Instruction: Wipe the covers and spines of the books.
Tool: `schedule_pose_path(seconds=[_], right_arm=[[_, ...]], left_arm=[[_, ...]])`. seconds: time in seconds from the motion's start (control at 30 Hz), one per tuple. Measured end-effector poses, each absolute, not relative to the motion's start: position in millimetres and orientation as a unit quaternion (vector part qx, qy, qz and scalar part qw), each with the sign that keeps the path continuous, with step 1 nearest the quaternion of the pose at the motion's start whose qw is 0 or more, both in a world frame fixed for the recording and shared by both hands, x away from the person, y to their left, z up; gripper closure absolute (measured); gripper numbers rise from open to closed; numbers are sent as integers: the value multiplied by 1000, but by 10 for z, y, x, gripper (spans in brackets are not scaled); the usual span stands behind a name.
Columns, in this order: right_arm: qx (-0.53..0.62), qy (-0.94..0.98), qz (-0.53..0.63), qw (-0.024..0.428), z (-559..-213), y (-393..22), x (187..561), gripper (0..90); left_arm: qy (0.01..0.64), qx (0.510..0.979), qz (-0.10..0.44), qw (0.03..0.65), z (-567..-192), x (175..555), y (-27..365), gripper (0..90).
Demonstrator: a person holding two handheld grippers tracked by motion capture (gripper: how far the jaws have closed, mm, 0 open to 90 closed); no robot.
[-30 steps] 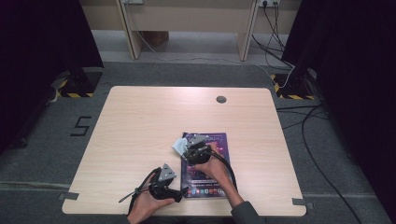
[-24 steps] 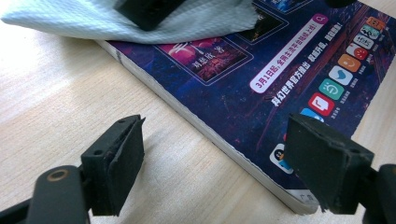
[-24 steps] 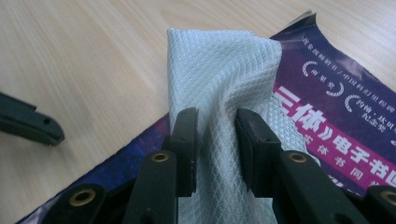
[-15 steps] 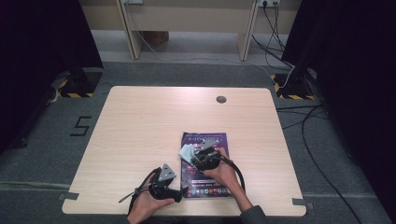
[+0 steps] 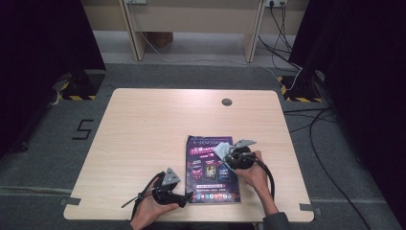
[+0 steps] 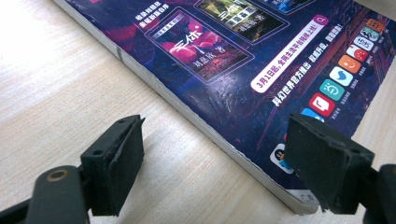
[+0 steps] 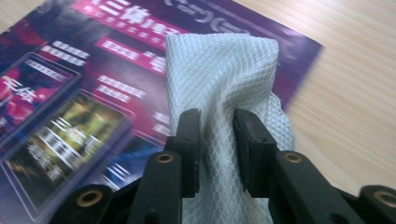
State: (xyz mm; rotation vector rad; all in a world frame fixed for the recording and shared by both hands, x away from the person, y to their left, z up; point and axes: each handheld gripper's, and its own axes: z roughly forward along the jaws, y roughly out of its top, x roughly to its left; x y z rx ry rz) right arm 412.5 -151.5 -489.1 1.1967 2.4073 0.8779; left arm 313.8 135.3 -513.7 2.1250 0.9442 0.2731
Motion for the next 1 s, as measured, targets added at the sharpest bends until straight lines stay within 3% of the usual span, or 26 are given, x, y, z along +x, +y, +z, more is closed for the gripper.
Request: schedule_pose_path(seconds=[0.53, 0.83, 1.0], right_arm=[[441, 800, 364, 183, -4529, -1850, 4066, 783], [511, 749, 352, 232, -4404, -2561, 3989, 779], [524, 753, 326, 228, -4517, -2656, 3990, 777]], left_arm=[[371, 836, 106, 390, -5138, 3140, 1358, 193], [371, 836, 105, 390, -5138, 3142, 1358, 193], [371, 836, 105, 390, -5137, 3141, 1358, 193]])
